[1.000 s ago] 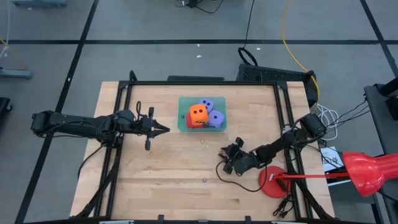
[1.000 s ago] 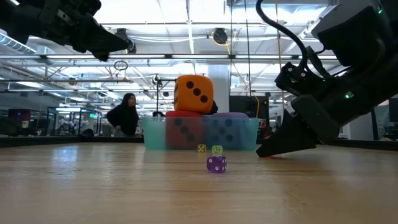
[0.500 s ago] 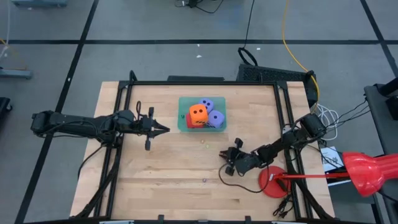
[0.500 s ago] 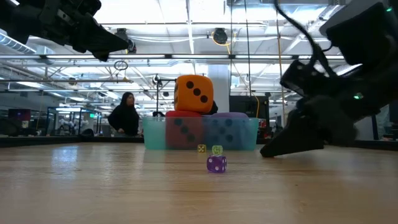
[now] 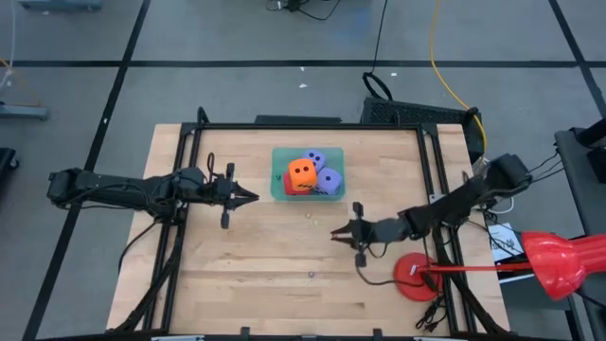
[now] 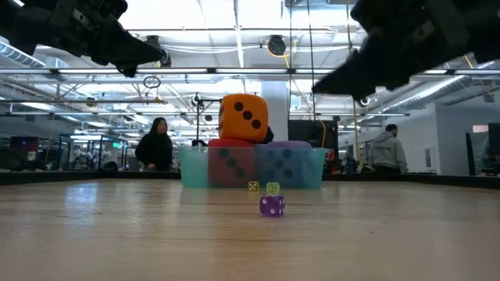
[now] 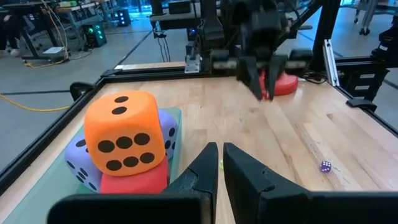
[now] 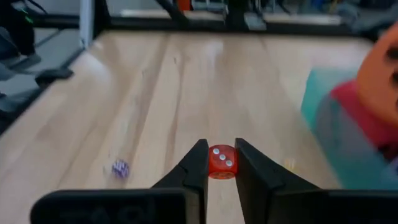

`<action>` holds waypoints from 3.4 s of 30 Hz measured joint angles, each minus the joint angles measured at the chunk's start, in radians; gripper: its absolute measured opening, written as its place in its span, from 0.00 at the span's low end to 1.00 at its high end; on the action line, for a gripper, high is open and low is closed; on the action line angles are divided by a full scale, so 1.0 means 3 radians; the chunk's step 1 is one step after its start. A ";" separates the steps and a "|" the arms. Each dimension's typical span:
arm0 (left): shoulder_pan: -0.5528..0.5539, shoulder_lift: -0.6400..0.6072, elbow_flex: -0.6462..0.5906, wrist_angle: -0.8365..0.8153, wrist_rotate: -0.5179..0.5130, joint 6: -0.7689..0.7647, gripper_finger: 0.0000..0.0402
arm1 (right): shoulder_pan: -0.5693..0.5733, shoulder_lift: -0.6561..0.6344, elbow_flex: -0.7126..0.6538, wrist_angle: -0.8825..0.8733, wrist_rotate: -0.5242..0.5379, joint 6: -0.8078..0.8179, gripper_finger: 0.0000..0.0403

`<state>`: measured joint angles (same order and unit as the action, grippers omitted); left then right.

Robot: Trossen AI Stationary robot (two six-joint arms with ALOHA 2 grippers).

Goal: Pick & Place Dice
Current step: Put the small red dice into the blue bin, then put the small yellow dice into the blue bin

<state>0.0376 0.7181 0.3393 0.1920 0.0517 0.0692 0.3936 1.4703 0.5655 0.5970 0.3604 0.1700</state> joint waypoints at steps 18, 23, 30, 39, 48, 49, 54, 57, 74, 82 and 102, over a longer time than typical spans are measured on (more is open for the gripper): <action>0.0001 0.0000 0.0000 0.0177 0.0000 -0.0074 0.09 | -0.1001 -0.1254 -0.0445 -0.0149 -0.0239 -0.0720 0.11; 0.0000 0.0000 0.0000 0.0178 -0.0001 -0.0074 0.09 | -0.1410 -0.1119 -0.0434 -0.0082 -0.0243 -0.0697 0.15; 0.0001 0.0000 0.0000 0.0200 -0.0001 -0.0072 0.09 | -0.1920 -0.0642 -0.0219 -0.0091 -0.0247 -0.0304 0.11; 0.0001 0.0000 0.0000 0.0297 -0.0001 -0.0073 0.09 | -0.2182 0.0234 0.0246 -0.0110 -0.0255 -0.0263 0.16; -0.0001 0.0000 0.0000 0.0302 0.0001 -0.0153 0.09 | -0.2306 0.0450 0.0313 -0.0101 -0.0258 0.0056 0.24; -0.0001 0.0000 0.0000 0.0302 0.0001 -0.0154 0.09 | -0.2306 0.0433 0.0313 -0.0104 -0.0260 0.0083 0.27; -0.0001 0.0000 0.0000 0.0298 0.0003 -0.0163 0.09 | -0.2307 0.0291 0.0317 -0.0077 -0.0334 0.0155 0.47; -0.0002 0.0000 0.0000 0.0286 0.0004 -0.0177 0.09 | -0.2337 0.0233 0.0317 -0.0092 -0.0450 0.0180 0.56; -0.0001 0.0000 0.0000 0.0236 0.0000 -0.0237 0.09 | -0.2187 -0.0956 -0.0410 0.1139 -0.1647 -0.0143 0.04; -0.0001 0.0000 0.0000 0.0217 0.0000 -0.0235 0.09 | -0.2194 -0.1936 -0.0486 -0.0078 -0.1649 -0.0374 0.01; -0.0001 0.0000 0.0000 0.0209 -0.0002 -0.0239 0.09 | -0.2397 -0.3675 -0.1326 -0.0664 -0.1552 -0.0060 0.00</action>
<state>0.0372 0.7181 0.3393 0.2546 0.0510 -0.0024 -0.3255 0.3678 0.1676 0.3977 -0.1051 0.1519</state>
